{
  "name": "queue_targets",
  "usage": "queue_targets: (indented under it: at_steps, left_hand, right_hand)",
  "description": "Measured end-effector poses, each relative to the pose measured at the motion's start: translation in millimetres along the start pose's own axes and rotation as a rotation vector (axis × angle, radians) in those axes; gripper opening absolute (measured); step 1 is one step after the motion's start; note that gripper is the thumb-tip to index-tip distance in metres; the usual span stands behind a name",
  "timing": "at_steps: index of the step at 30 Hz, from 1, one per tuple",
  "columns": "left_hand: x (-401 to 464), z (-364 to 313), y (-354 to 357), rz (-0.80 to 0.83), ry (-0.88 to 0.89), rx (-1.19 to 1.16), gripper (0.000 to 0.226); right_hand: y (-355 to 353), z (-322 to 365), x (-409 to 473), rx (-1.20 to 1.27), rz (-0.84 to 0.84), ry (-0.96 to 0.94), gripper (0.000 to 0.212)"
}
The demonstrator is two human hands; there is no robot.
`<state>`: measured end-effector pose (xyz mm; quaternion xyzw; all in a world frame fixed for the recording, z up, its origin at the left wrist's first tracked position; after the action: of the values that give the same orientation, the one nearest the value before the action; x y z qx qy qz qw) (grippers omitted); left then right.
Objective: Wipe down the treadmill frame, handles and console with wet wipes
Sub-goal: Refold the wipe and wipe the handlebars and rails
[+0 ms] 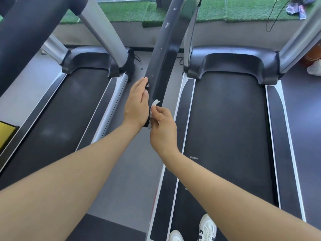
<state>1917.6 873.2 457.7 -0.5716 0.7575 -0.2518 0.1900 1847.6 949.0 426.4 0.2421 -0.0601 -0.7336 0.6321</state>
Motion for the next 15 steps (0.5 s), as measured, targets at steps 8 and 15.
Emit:
queue_targets:
  at_steps: [8,15]
  left_hand:
    - [-0.6,2.9,0.5,-0.026,0.03,-0.001,0.041]
    - [-0.2,5.5,1.9,-0.04,0.046,-0.014,0.041]
  right_hand:
    - [-14.1,-31.9,13.5,-0.032,-0.156,0.097,0.026]
    - [-27.6,-30.8,43.4,-0.202,-0.161,0.143,0.025]
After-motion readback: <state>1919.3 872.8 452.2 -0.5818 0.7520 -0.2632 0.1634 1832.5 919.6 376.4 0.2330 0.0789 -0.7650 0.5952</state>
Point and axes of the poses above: each hand's wrist, its own x-axis towards the middle knuckle, its own y-axis out of the palm, z = x × y, the point moved 4 cm from there along x, towards the middle knuckle, and after that the axes turned 10 degrees about z, right-handed, at the moved point
